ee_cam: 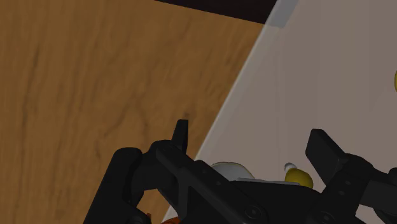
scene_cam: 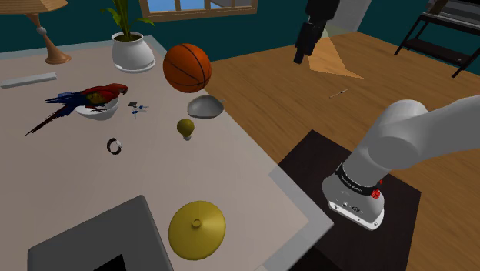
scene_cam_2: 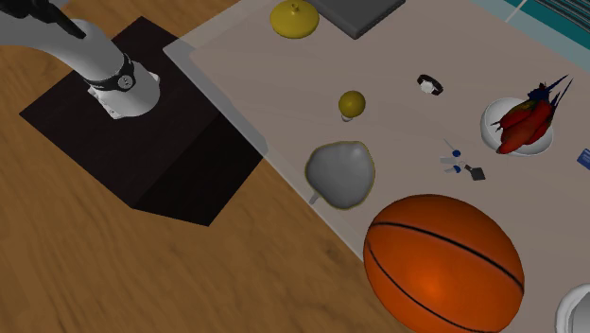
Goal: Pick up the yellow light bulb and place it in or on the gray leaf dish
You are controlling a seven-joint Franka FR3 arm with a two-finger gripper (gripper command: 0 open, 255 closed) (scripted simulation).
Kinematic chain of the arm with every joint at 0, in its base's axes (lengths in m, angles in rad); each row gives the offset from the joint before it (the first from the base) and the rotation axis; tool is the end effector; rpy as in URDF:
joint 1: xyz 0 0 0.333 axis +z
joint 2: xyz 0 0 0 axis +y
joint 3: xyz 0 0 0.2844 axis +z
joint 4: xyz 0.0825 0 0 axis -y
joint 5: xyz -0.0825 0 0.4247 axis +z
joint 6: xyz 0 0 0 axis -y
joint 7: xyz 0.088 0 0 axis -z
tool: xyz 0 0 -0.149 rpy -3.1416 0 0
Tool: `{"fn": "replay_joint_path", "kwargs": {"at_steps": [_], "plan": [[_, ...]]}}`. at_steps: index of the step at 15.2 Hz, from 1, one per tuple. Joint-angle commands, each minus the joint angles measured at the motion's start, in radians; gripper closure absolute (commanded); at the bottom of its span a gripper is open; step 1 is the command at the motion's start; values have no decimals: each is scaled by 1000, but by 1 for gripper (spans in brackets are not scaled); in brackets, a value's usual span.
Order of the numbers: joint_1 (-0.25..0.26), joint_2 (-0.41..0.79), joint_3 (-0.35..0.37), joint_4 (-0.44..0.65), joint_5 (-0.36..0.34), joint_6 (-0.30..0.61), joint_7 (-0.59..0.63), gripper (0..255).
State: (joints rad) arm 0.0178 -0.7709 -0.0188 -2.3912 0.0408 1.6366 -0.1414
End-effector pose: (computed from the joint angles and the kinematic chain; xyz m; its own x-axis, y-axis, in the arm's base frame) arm 0.3797 0.0052 0.5085 0.9896 0.1421 0.0235 0.1432 -0.9884 -0.0510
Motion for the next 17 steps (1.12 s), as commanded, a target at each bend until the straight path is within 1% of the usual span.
{"fn": "replay_joint_path", "kwargs": {"at_steps": [1, 6, 10, 14, 17], "plan": [[0, 0, 0, 0, 0, 0, 0, 0], [21, 118, 89, -10, 35, 128, 103, 0], [33, 235, 157, 9, 48, 225, 186, 0], [39, 369, 221, 50, 43, 314, 272, 0], [40, 477, 266, 97, 24, 371, 342, 0]]}}
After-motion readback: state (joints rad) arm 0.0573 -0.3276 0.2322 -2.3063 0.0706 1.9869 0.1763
